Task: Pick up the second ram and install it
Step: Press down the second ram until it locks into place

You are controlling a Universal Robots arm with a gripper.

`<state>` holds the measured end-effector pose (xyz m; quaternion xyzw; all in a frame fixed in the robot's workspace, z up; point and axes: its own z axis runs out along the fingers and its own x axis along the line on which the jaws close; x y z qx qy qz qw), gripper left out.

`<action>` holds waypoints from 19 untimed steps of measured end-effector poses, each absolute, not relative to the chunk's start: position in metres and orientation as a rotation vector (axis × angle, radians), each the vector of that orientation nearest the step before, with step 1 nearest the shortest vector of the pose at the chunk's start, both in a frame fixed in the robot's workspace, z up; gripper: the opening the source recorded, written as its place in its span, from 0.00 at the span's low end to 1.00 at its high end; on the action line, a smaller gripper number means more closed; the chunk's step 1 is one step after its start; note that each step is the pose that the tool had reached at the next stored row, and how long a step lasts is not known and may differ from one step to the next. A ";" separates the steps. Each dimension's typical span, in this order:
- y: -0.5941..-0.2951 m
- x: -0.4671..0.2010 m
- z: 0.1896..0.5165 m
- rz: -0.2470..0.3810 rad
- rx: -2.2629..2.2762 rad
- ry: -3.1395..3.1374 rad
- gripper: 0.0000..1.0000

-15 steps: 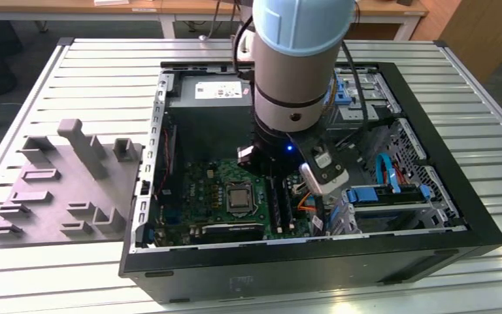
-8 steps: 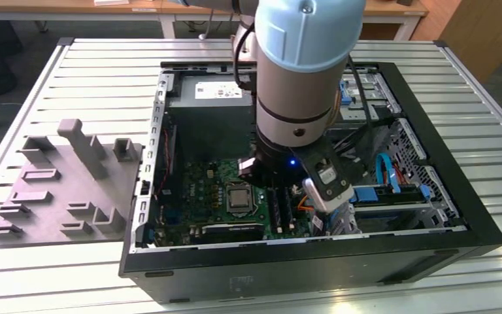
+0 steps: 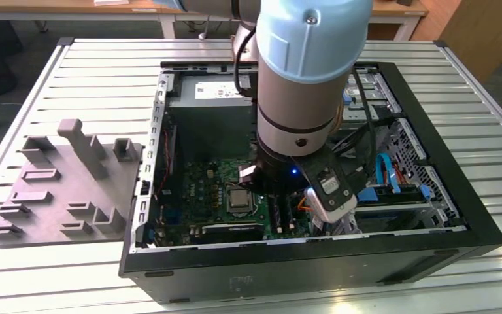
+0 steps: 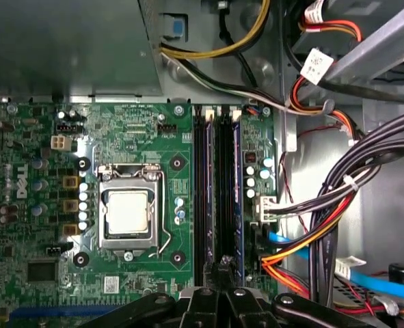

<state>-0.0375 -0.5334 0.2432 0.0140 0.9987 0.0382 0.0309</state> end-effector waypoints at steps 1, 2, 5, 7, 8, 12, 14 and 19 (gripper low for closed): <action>-0.533 -0.037 0.243 0.117 0.043 3.077 0.11; -0.533 -0.037 0.242 0.114 0.043 3.077 0.11; -0.534 -0.037 0.239 0.105 0.043 3.078 0.11; -0.534 -0.037 0.237 0.098 0.043 3.079 0.11; -0.534 -0.037 0.236 0.093 0.043 3.080 0.11; -0.534 -0.037 0.233 0.080 0.042 3.081 0.11; -0.534 -0.037 0.231 0.075 0.042 3.082 0.11; -0.534 -0.037 0.227 0.067 0.042 3.082 0.11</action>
